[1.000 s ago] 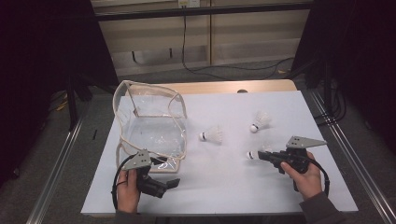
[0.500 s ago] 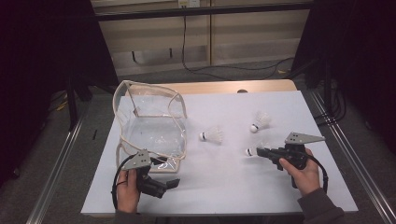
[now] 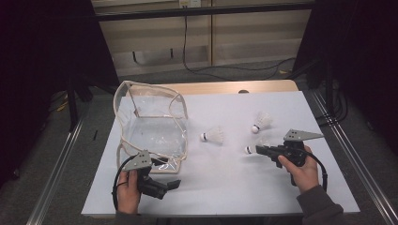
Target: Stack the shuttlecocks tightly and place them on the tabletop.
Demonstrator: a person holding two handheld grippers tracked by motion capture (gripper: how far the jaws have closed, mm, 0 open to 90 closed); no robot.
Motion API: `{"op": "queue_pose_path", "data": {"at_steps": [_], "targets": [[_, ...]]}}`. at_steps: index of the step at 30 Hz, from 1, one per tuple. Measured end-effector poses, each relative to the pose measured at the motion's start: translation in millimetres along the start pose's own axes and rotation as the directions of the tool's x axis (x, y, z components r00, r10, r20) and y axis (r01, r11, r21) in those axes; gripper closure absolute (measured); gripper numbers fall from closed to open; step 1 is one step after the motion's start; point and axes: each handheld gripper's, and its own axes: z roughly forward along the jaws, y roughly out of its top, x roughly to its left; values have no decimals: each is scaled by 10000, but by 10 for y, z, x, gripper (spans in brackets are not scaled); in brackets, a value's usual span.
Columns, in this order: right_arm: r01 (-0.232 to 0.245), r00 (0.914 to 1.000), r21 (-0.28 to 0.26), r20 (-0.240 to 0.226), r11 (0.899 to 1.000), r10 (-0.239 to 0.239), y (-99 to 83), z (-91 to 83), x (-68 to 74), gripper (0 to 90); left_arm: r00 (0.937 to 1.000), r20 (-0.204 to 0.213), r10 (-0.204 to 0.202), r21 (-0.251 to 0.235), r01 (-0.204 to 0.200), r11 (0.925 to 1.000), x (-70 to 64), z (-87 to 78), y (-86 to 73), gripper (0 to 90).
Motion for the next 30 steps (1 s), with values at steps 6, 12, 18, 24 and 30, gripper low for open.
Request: {"op": "queue_pose_path", "data": {"at_steps": [6, 12, 18, 24, 30], "targets": [[-64, 10000, -51, 51, 10000, 64, 22, 7, -25, 899, 10000, 10, -10, -9, 10, 10000, 1, 0, 1, 48], [-72, 9999, -20, 93, 10000, 72, 35, 24, -35, 899, 10000, 4, -7, 0, 7, 10000, -1, 1, 0, 48], [-82, 9999, -63, 82, 9999, 83, 55, 45, -33, 899, 10000, 0, -8, -3, 8, 10000, -1, 1, 0, 48], [-55, 9999, -41, 143, 10000, 56, 66, 67, -50, 899, 10000, 17, -19, 16, 19, 10000, -1, -1, 1, 47], [-37, 9997, -33, 227, 10000, 38, 89, 88, -57, 899, 10000, 21, -14, -4, 14, 10000, -2, 1, 0, 46]]}}
